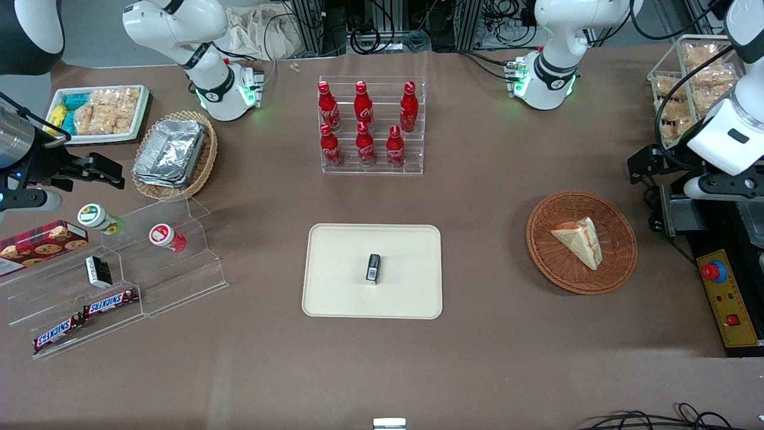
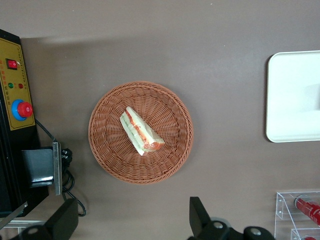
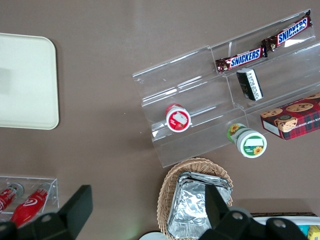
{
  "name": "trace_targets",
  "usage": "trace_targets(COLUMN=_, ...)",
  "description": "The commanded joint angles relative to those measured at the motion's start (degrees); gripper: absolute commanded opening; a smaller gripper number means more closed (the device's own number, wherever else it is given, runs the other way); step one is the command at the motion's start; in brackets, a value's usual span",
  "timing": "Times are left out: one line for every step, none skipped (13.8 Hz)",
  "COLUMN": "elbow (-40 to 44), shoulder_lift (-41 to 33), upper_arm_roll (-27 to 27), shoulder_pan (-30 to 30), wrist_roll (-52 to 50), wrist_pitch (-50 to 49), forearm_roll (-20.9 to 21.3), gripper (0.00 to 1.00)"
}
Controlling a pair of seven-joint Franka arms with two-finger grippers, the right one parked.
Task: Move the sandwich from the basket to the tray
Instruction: 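Move the left gripper toward the wicker basket holding the sandwich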
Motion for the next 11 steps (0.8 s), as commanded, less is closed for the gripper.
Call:
trace_targets(elbow=0.9, shoulder_lift=0.5, upper_arm_roll=-0.1, shoulder_pan=0.4, wrist_roll=0.1, wrist_pitch=-1.1, forearm_roll=-0.2, gripper=1.00)
trace_targets(elbow=1.2, shoulder_lift=0.5, upper_arm_roll=-0.2, shoulder_pan=0.4, wrist_roll=0.5, wrist_pitch=-1.1, forearm_roll=-0.2, gripper=1.00)
trace_targets(elbow=1.2, shoulder_lift=0.5, upper_arm_roll=-0.2, shoulder_pan=0.4, wrist_roll=-0.2, wrist_pitch=-1.1, forearm_roll=-0.1, gripper=1.00)
trace_targets(elbow=1.2, shoulder_lift=0.5, upper_arm_roll=-0.1, shoulder_pan=0.4, wrist_roll=-0.1, wrist_pitch=-1.1, forearm_roll=-0.2, gripper=1.00)
trace_targets(elbow=1.3, shoulder_lift=0.5, upper_arm_roll=-0.1, shoulder_pan=0.5, wrist_roll=-0.2, wrist_pitch=-1.1, forearm_roll=-0.2, gripper=1.00)
trace_targets(elbow=1.2, shoulder_lift=0.6, upper_arm_roll=-0.1, shoulder_pan=0.8, wrist_roll=-0.7, wrist_pitch=-1.1, forearm_roll=-0.2, gripper=1.00)
trace_targets(elbow=0.8, shoulder_lift=0.5, upper_arm_roll=-0.1, shoulder_pan=1.1, wrist_roll=-2.5, wrist_pitch=-1.2, forearm_roll=0.0, gripper=1.00)
trace_targets(elbow=0.3, shoulder_lift=0.1, upper_arm_roll=-0.1, shoulder_pan=1.6, wrist_roll=-7.5, wrist_pitch=-2.7, forearm_roll=-0.2, gripper=1.00)
trace_targets(elbow=0.6, shoulder_lift=0.5, upper_arm_roll=-0.2, shoulder_pan=1.6, wrist_roll=-14.1, wrist_pitch=-4.0, forearm_roll=-0.2, gripper=1.00)
trace_targets(elbow=0.5, shoulder_lift=0.5, upper_arm_roll=-0.1, shoulder_pan=1.8, wrist_roll=-17.8, wrist_pitch=-5.0, forearm_roll=-0.2, gripper=1.00)
trace_targets(elbow=0.5, shoulder_lift=1.1, upper_arm_roll=0.0, shoulder_pan=1.8, wrist_roll=-17.8, wrist_pitch=-6.4, forearm_roll=0.3, gripper=1.00)
